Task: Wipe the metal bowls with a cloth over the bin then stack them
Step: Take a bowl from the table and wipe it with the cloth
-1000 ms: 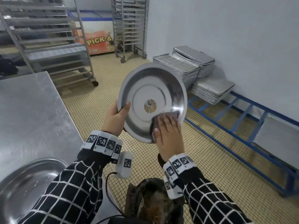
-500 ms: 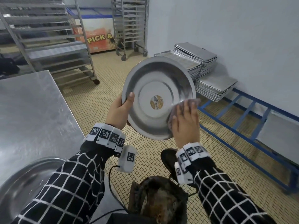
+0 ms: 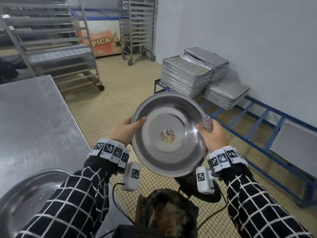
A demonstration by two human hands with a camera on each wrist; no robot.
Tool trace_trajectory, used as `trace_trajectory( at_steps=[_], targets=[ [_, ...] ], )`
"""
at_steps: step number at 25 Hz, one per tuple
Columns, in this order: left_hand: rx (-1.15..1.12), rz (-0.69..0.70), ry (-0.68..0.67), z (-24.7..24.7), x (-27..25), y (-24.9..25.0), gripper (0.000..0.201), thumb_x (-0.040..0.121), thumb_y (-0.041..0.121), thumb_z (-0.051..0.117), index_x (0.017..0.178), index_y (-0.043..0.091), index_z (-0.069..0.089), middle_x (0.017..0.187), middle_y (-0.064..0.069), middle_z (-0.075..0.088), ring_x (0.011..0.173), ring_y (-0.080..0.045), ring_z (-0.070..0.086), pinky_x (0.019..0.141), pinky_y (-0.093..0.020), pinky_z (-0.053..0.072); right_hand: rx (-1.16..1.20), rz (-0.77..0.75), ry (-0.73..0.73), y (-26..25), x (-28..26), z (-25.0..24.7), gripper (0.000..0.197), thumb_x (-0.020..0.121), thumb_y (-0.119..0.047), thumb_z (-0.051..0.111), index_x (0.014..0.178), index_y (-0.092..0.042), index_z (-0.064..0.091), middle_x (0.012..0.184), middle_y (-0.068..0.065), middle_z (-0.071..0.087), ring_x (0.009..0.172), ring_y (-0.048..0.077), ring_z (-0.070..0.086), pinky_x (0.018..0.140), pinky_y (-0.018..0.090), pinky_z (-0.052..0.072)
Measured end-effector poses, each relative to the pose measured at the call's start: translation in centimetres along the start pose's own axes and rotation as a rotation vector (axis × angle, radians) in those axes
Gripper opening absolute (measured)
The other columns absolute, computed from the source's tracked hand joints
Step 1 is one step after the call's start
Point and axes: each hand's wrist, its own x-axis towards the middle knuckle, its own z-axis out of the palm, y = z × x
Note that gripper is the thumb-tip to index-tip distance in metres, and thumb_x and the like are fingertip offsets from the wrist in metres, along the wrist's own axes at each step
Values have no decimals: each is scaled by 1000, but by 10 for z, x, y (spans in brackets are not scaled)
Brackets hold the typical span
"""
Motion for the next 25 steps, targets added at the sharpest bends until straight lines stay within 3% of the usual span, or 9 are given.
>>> trace_trajectory(
  at_steps=[2, 5, 7, 10, 12, 16, 20, 22, 25],
  targets=[
    [40, 120, 118, 3, 1, -3, 6, 90, 25, 64, 89, 21, 68, 74, 3, 72, 69, -20, 68, 63, -34, 55, 47, 47, 47, 3, -9, 4, 24, 87, -28, 67, 93, -6, 56, 82, -2, 60, 77, 16, 60, 60, 19, 41],
    [81, 269, 265, 11, -4, -9, 12, 87, 20, 64, 100, 18, 63, 88, 2, 69, 76, -18, 68, 61, -28, 55, 169, 146, 138, -1, -22, 13, 24, 89, -26, 64, 102, -8, 55, 90, -2, 60, 83, 15, 59, 73, 27, 48],
    [77, 268, 253, 20, -10, -13, 27, 86, 14, 65, 112, 17, 57, 98, 2, 66, 80, -15, 68, 61, -22, 55, 295, 210, 215, -6, -31, 21, 20, 90, -23, 63, 99, -7, 54, 86, -1, 60, 79, 15, 61, 74, 31, 51],
    [-53, 267, 155, 36, -23, -17, 55, 84, 5, 67, 131, 19, 43, 107, 7, 63, 90, 1, 65, 71, -14, 54, 425, 253, 301, -16, -42, 35, 17, 91, -21, 61, 97, -8, 52, 82, -5, 59, 74, 12, 60, 60, 20, 46],
    [-87, 261, 119, 43, -27, -21, 60, 84, 4, 68, 134, 20, 40, 111, 5, 62, 98, -2, 64, 73, -16, 55, 495, 228, 329, -24, -46, 41, 20, 92, -23, 59, 103, -7, 52, 87, -2, 62, 77, 13, 62, 63, 20, 47],
    [-141, 161, 161, 44, -25, -15, 37, 87, 2, 59, 113, 27, 51, 107, -4, 64, 101, -22, 64, 80, -42, 58, 471, 204, 113, -31, -43, 35, 21, 97, -34, 50, 106, -15, 51, 90, -5, 61, 81, 9, 61, 68, 23, 49],
    [-50, 194, 208, 28, -14, -9, 31, 89, 3, 53, 113, 22, 51, 99, -2, 63, 90, -15, 64, 71, -29, 57, 234, 125, 6, -33, -52, 33, 21, 98, -33, 45, 102, -14, 51, 82, -6, 57, 69, -1, 53, 52, 9, 43],
    [60, 199, 227, 23, -11, -7, 25, 90, 5, 51, 108, 22, 51, 91, 2, 60, 82, -13, 60, 63, -22, 51, 171, 31, 16, -36, -58, 37, 23, 95, -35, 50, 107, -15, 53, 92, -7, 58, 78, 0, 56, 67, 15, 54],
    [113, 225, 201, 26, -11, -3, 18, 94, 10, 51, 107, 21, 52, 89, 7, 60, 82, -8, 58, 62, -15, 44, 139, -147, -244, -45, -68, 57, 38, 93, -45, 49, 125, -25, 46, 118, -10, 55, 106, 4, 56, 91, 31, 52]
  ],
)
